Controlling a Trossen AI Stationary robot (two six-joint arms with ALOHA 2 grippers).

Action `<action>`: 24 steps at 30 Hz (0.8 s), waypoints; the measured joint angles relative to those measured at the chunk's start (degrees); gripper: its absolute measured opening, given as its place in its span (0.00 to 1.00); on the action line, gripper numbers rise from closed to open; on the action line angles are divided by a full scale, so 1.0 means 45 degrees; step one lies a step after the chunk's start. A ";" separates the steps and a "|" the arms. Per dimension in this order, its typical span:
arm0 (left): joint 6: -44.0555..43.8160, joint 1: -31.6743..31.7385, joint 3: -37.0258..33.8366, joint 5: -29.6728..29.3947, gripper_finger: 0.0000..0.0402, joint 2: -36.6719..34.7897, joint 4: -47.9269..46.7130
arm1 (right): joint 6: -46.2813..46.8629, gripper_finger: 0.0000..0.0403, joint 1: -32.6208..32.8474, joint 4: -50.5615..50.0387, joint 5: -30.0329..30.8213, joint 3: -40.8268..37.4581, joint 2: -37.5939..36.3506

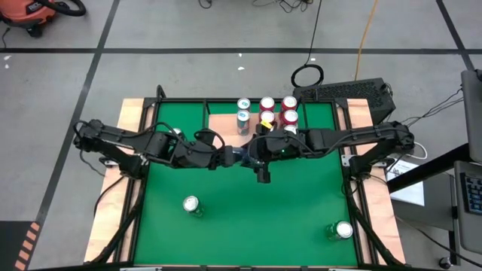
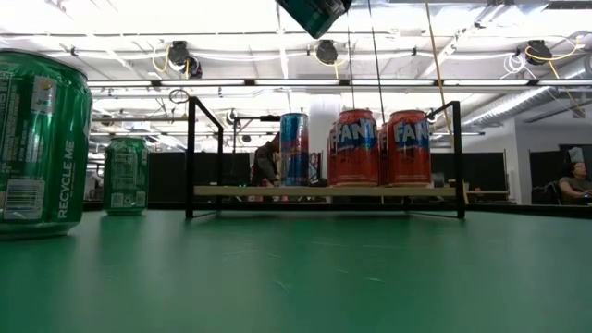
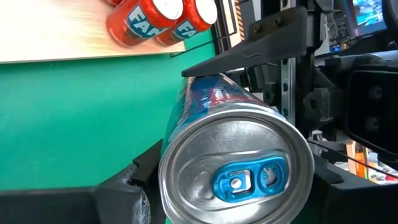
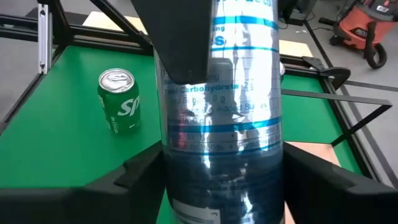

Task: Place canned beverage on shelf
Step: Put the blue soda can on the shelf aligned with the other blue soda can on the shelf

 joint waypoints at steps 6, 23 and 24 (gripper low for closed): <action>0.0247 0.0000 0.0000 -0.0018 0.62 0.0000 0.0199 | 0.0030 0.56 0.0000 -0.0001 -0.0267 0.0000 -0.0008; 0.7583 0.0877 0.0849 -0.1852 0.92 -0.0254 0.2765 | 0.2706 0.58 -0.1131 -0.0272 -0.4046 -0.0010 -0.0640; 0.8130 0.1035 0.0942 -0.1603 0.92 -0.0282 0.2755 | 0.3018 0.58 -0.1292 -0.0272 -0.4594 -0.0010 -0.0654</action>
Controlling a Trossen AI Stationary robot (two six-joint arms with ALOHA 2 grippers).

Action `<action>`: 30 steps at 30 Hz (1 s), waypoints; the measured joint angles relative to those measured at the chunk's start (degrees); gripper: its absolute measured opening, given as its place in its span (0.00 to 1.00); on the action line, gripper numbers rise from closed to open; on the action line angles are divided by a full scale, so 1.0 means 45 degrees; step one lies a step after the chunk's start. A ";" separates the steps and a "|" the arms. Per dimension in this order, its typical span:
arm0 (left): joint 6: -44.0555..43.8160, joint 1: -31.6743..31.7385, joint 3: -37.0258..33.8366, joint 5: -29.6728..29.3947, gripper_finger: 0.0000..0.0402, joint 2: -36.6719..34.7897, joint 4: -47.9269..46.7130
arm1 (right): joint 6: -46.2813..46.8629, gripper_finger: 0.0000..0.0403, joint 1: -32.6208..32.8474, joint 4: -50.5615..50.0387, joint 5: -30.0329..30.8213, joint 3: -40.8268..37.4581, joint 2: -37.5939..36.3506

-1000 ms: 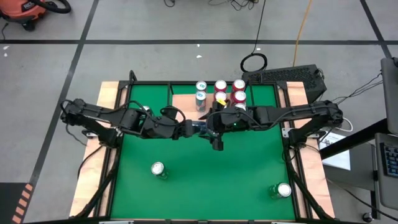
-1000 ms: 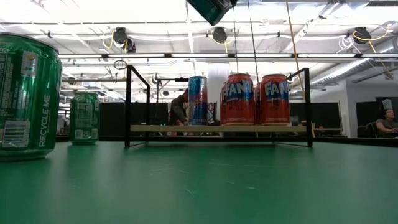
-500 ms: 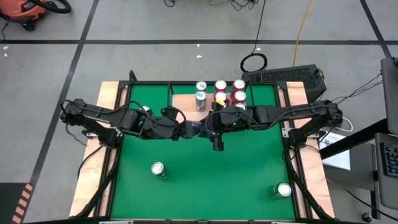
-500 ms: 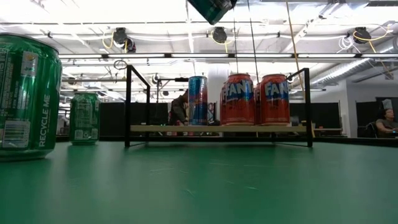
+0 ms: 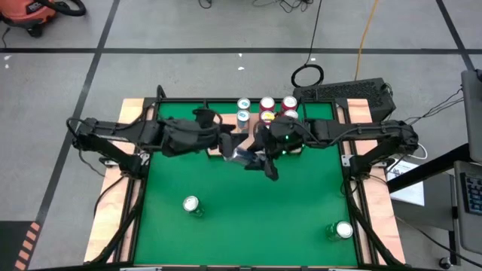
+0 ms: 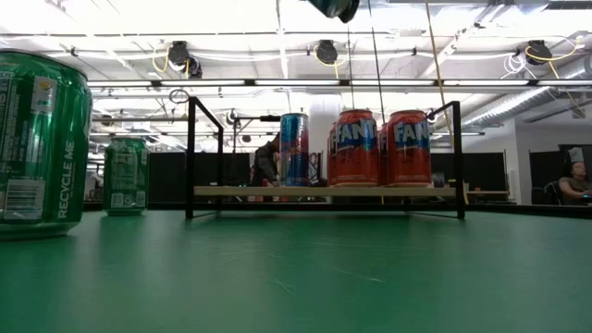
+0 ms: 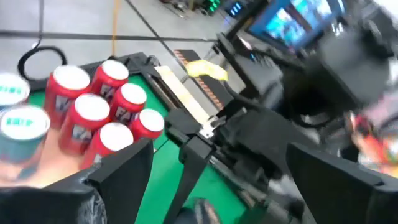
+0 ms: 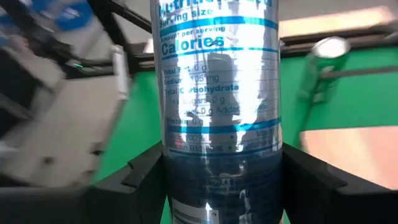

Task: Place canned beverage on shelf
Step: Put the blue soda can on the shelf aligned with the other blue soda can on the shelf

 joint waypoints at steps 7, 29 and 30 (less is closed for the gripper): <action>0.2910 0.1306 0.0822 0.2788 0.92 -0.0214 -0.0001 | 0.2252 0.57 -0.1320 0.0423 -0.3280 0.0000 -0.0006; 0.3439 0.4155 0.0874 0.9114 0.92 -0.0238 -0.2358 | 0.5050 0.58 -0.4228 0.0744 -0.9050 0.0000 -0.0020; 0.3446 0.4224 0.0874 0.9106 0.92 -0.0237 -0.2527 | 0.5050 0.58 -0.4259 0.0750 -0.9077 0.0000 -0.0021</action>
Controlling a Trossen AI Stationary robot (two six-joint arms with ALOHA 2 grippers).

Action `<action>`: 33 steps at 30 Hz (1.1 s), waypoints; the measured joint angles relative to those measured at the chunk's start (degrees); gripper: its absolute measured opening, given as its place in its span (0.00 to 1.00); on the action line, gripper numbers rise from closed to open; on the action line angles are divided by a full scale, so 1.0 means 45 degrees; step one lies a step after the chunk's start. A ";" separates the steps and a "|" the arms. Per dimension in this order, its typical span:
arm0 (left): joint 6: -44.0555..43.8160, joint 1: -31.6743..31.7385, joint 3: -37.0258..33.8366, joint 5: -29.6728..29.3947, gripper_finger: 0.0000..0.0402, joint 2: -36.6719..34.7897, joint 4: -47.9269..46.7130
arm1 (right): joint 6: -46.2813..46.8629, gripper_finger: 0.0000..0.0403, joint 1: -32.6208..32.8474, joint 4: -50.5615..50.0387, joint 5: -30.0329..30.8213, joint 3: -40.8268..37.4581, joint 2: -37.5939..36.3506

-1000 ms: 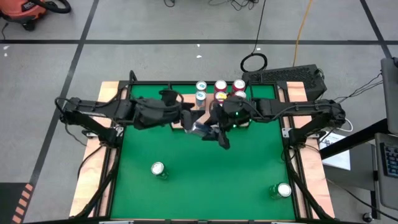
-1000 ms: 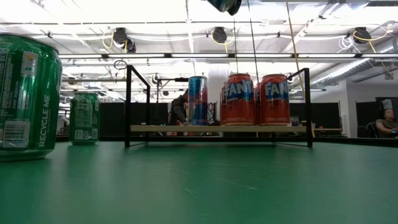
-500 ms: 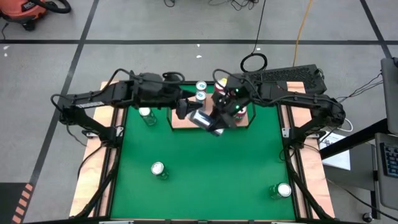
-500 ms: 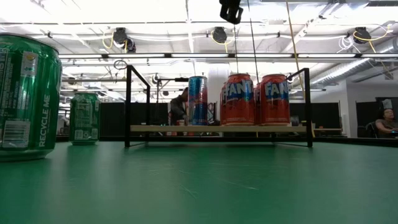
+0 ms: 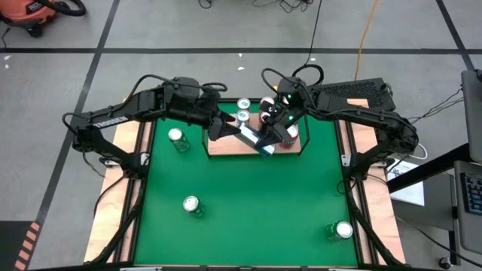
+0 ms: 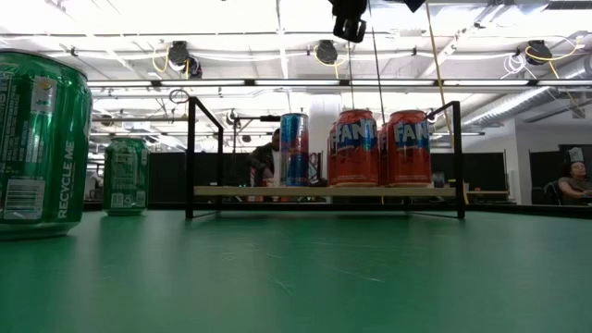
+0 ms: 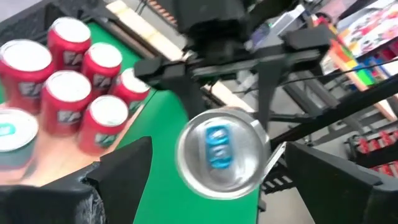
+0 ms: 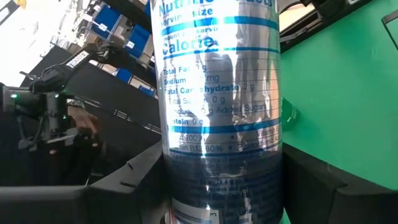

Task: Place canned beverage on shelf
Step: Put the blue soda can on the shelf aligned with the other blue soda can on the shelf

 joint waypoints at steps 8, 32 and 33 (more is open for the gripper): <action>0.0322 0.0617 -0.0005 0.0817 0.92 0.0174 0.0214 | -0.0419 0.58 -0.0367 0.0262 -0.0672 0.0000 -0.0006; -0.1315 0.1007 -0.0024 0.2833 0.84 0.1189 0.2056 | -0.2113 0.58 -0.0866 0.0514 -0.0947 0.0000 -0.0014; -0.1324 0.1012 -0.0024 0.2833 0.82 0.1189 0.2061 | -0.2144 0.58 -0.0901 0.0514 -0.0933 0.0000 -0.0014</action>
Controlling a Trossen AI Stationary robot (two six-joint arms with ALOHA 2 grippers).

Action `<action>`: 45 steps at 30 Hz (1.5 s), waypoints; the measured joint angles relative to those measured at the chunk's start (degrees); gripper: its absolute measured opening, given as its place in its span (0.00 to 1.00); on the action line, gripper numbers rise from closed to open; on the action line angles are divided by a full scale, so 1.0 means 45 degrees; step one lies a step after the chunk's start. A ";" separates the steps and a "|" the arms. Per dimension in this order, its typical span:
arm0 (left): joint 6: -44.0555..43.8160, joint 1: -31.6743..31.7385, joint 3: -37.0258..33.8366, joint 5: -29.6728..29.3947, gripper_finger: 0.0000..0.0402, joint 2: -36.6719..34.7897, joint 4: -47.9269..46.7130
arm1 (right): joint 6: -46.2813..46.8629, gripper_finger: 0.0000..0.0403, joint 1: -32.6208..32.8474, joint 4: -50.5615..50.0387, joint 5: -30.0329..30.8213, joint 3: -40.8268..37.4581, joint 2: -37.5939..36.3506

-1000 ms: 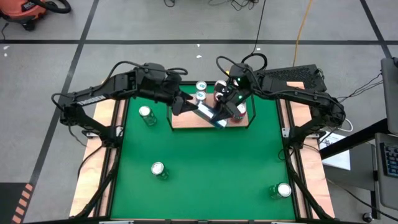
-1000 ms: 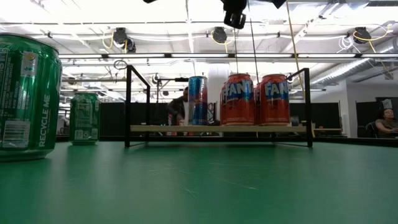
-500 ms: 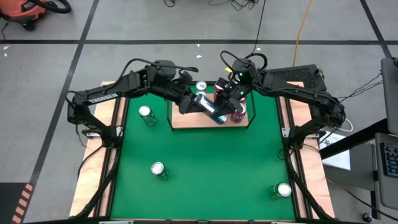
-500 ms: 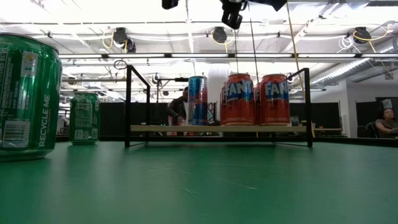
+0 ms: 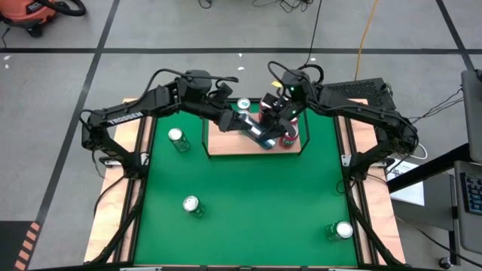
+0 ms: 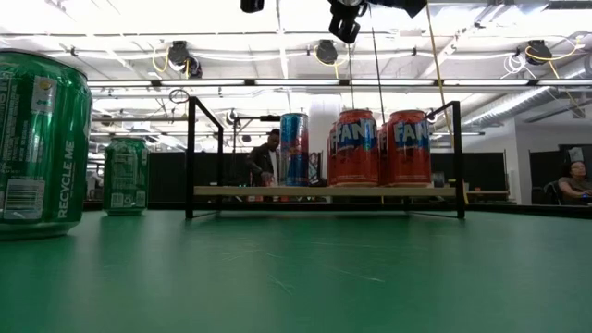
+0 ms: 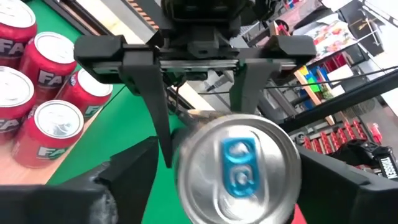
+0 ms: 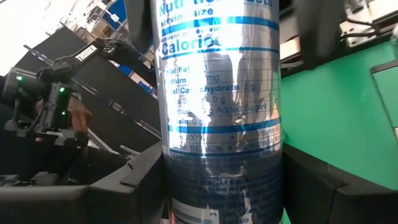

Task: Place canned beverage on shelf
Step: Put the blue soda can on the shelf aligned with the other blue soda can on the shelf

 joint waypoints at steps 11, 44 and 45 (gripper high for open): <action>0.0098 0.0073 0.0000 -0.0152 0.58 0.0000 -0.0078 | -0.0206 0.58 -0.0139 -0.0079 0.0663 0.0005 0.0000; 0.0352 0.0063 0.0010 -0.1413 0.75 -0.0005 0.0415 | -0.0548 0.58 -0.0125 -0.0199 0.1055 0.0015 0.0019; 0.0355 0.0063 0.0010 -0.1413 0.74 -0.0005 0.0413 | -0.0552 0.58 -0.0125 -0.0199 0.1060 0.0015 0.0019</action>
